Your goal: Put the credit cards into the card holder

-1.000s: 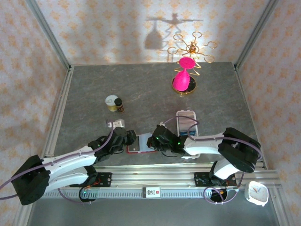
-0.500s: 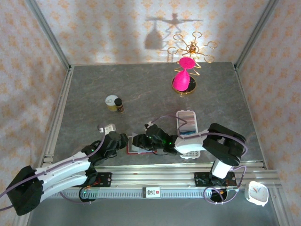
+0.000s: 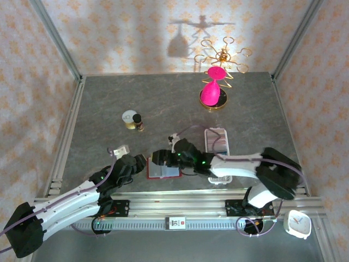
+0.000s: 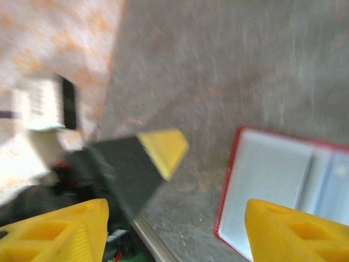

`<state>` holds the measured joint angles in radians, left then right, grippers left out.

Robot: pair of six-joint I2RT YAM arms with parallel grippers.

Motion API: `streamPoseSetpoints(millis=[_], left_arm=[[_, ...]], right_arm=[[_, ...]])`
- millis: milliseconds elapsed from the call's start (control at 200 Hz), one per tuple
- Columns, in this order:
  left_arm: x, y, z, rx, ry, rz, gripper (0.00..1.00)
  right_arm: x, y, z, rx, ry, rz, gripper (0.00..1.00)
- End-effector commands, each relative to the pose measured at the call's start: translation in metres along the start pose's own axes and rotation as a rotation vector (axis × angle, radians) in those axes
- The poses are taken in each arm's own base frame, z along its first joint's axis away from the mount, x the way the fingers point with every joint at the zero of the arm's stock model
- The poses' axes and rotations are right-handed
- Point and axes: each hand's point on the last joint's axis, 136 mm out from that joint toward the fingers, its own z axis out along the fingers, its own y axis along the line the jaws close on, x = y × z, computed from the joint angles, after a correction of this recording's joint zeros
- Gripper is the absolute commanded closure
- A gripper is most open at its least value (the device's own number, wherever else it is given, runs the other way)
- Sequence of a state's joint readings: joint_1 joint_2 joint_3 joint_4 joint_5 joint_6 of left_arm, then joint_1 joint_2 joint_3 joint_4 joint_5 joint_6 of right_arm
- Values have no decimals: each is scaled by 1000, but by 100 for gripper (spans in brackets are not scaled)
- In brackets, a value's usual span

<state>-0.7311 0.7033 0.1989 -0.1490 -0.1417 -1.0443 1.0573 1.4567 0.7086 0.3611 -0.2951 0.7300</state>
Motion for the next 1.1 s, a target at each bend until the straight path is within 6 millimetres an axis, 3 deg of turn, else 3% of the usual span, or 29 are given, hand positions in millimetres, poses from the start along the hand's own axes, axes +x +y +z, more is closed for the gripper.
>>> streamPoseSetpoints(millis=[0, 130, 250, 285, 350, 420, 551, 651, 791, 881, 1096], left_arm=[[-2, -9, -1, 30, 6, 34, 47], [-1, -17, -1, 67, 18, 46, 35], [1, -18, 1, 84, 18, 40, 34], [1, -19, 1, 91, 17, 37, 34], [0, -21, 1, 99, 14, 30, 34], [-1, -24, 0, 108, 10, 32, 34], [0, -23, 1, 116, 10, 36, 34], [3, -21, 3, 122, 14, 37, 34], [7, -22, 4, 135, 26, 31, 34], [9, -21, 5, 146, 29, 27, 34], [12, -23, 5, 158, 45, 37, 34]], right_arm=[[-41, 6, -42, 100, -154, -354, 31], [-68, 19, -96, 198, -253, -758, 27], [-66, 19, -129, 269, -218, -1150, 26], [-72, 14, -139, 327, -246, -1205, 23], [-91, -4, -160, 497, -330, -1237, 7], [-92, -18, -177, 560, -321, -1331, 0], [-85, -35, -199, 611, -280, -1497, 0], [-80, -61, -209, 693, -138, -1596, 0], [-56, -120, -217, 789, 201, -1673, 2], [-55, -135, -218, 808, 240, -1671, 11], [-53, -177, -200, 854, 333, -1734, 9]])
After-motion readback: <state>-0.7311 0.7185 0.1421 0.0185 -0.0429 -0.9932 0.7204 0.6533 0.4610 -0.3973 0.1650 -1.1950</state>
